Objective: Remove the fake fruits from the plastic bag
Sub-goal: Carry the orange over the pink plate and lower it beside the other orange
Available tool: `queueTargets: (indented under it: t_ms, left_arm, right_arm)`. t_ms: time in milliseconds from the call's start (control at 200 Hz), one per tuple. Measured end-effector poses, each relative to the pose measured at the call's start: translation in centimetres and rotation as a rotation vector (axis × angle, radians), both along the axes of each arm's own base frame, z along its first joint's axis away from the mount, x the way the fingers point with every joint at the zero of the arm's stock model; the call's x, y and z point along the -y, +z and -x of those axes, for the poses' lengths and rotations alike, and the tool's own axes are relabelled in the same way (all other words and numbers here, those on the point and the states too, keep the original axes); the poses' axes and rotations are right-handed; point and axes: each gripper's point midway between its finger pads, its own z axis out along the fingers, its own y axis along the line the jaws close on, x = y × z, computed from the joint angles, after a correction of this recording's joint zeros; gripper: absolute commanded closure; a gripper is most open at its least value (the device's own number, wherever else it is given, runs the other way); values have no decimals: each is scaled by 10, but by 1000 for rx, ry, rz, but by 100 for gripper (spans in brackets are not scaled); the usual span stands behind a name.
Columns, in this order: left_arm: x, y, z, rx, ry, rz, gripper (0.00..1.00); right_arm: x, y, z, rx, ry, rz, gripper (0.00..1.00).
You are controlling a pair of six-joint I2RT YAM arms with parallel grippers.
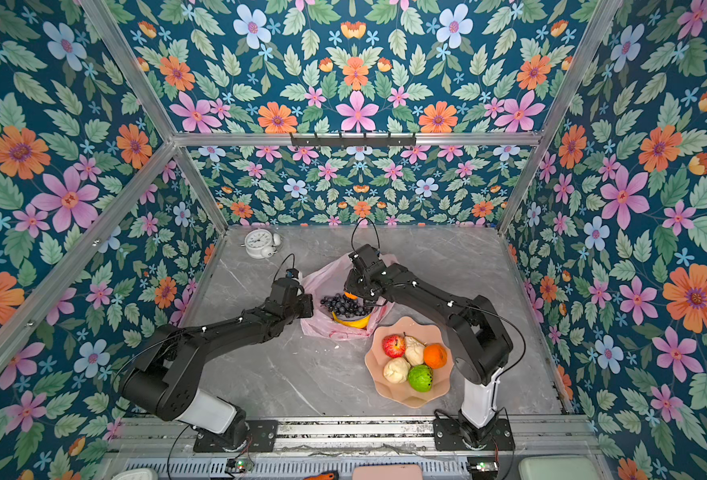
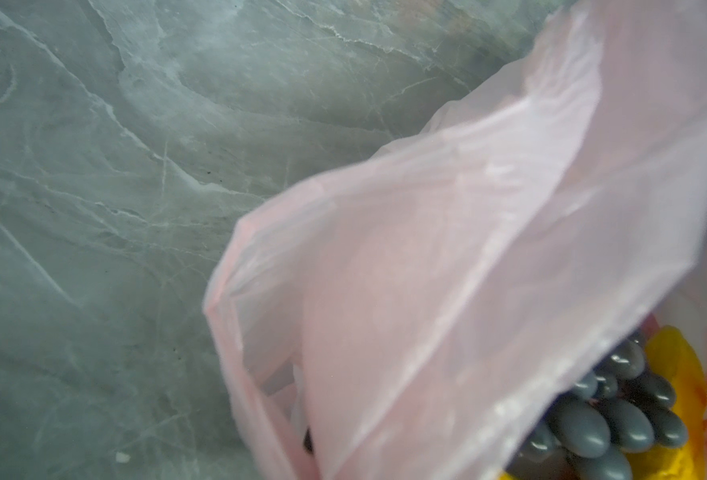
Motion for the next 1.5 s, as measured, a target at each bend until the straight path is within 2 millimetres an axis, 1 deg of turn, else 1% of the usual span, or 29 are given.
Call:
queueTargets:
  t_ms: [115, 195, 250, 480, 625, 785, 915, 1055, 1285, 1505]
  left_arm:
    - [0, -1, 0, -3, -1, -3, 97]
    - [0, -2, 0, -4, -2, -4, 98]
    - [0, -1, -1, -1, -1, -4, 98]
    - [0, -1, -1, -2, 1, -6, 97]
    - [0, -1, -2, -1, 3, -8, 98]
    - [0, -1, -2, 1, 2, -10, 98]
    - [-1, -1, -2, 3, 1, -15, 98]
    - [-2, -1, -3, 4, 4, -18, 98]
    - [-3, 1, -3, 8, 5, -27, 98]
    - [-4, -1, -1, 0, 7, -33, 98]
  right_arm:
    - [15, 12, 24, 62, 18, 95, 50]
    - [32, 18, 44, 94, 22, 170, 50]
    - [43, 21, 54, 114, 14, 211, 50]
    - [91, 25, 104, 165, -13, 398, 50]
    - [116, 29, 128, 183, -39, 492, 50]
    - [140, 21, 152, 164, -67, 588, 50]
    - [151, 13, 167, 142, -81, 645, 50]
    - [158, 8, 178, 129, -99, 681, 50]
    - [165, -4, 187, 93, -130, 712, 50]
    - [165, -19, 193, 51, -141, 709, 50]
